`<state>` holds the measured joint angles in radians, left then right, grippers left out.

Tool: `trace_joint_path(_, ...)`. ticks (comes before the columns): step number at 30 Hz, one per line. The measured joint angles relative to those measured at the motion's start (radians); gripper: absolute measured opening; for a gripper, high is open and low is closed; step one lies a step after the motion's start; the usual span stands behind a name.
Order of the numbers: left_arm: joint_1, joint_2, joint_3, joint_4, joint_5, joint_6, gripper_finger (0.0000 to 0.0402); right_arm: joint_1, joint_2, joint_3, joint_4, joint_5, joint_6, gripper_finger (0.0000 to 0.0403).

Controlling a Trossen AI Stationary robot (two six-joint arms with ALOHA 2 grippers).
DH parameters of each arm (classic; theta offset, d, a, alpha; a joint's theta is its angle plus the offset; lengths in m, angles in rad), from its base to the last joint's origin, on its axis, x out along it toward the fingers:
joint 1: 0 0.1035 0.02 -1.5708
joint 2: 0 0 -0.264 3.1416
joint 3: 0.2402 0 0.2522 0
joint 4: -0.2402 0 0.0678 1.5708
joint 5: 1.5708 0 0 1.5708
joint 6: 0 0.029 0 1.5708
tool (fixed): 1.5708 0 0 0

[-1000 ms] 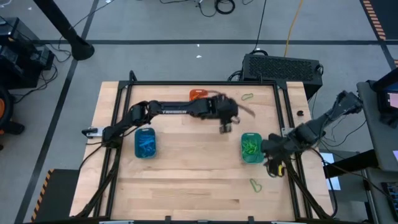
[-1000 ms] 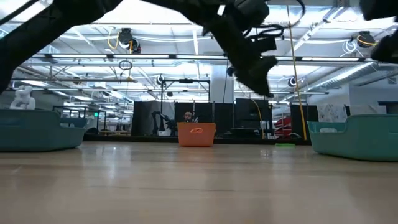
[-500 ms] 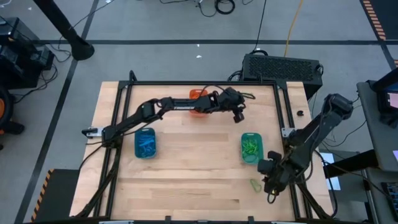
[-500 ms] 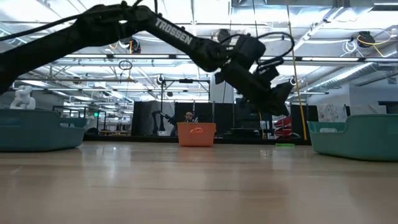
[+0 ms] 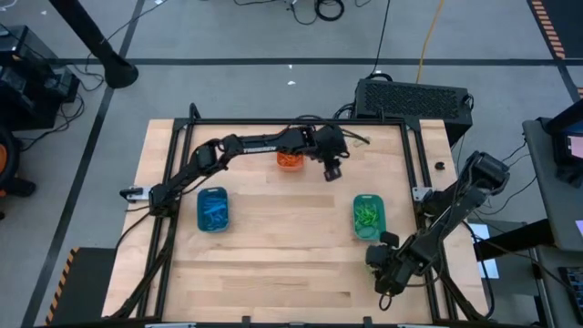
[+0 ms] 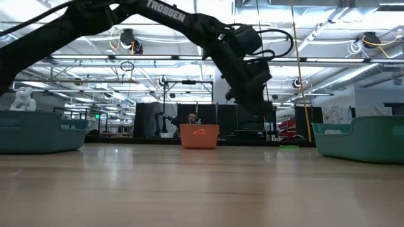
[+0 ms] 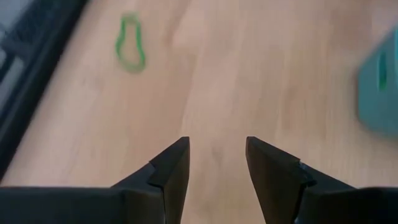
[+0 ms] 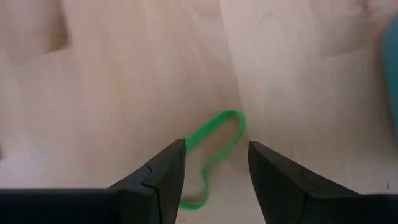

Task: Sort rubber bands into baskets
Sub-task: Put the green rubber band into the green bin

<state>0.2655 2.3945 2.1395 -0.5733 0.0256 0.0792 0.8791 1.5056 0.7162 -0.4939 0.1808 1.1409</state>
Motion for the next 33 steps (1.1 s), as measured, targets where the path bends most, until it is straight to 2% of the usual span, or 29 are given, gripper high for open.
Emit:
trace_joint_path(11, -0.029, -0.023, -0.002, -0.341, -0.004, 0.040, 0.0164, 0.001, 0.074, 0.005, 0.010, 0.017, 0.098, 0.0160)
trace_joint_path(14, -0.062, -0.023, -0.010, -0.400, -0.004, 0.034, 0.0164, 0.001, 0.070, 0.002, 0.008, 0.014, 0.126, 0.0125)
trace_joint_path(19, -0.150, -0.023, -0.011, -0.502, -0.041, 0.034, 0.0164, 0.008, 0.054, 0.000, 0.023, 0.008, 0.122, 0.0020)
trace_joint_path(22, -0.213, -0.032, -0.012, -0.553, -0.103, 0.033, 0.0164, 0.007, 0.039, 0.008, 0.018, -0.009, 0.085, 0.0010)
trace_joint_path(25, -0.274, -0.064, -0.012, -0.557, -0.147, 0.024, 0.0164, -0.002, 0.002, 0.034, 0.019, -0.015, 0.023, 0.0003)
trace_joint_path(29, -0.342, -0.099, -0.011, -0.522, -0.158, 0.014, 0.0164, -0.014, -0.057, 0.066, -0.001, 0.051, -0.072, 0.0002)
trace_joint_path(31, -0.371, -0.107, -0.020, -0.440, -0.108, 0.036, 0.0164, -0.019, -0.096, 0.080, -0.009, 0.099, -0.133, 0.0001)
trace_joint_path(33, -0.401, -0.126, -0.061, -0.289, -0.001, 0.062, 0.0164, -0.022, -0.139, 0.081, -0.025, 0.159, -0.185, 0.0001)
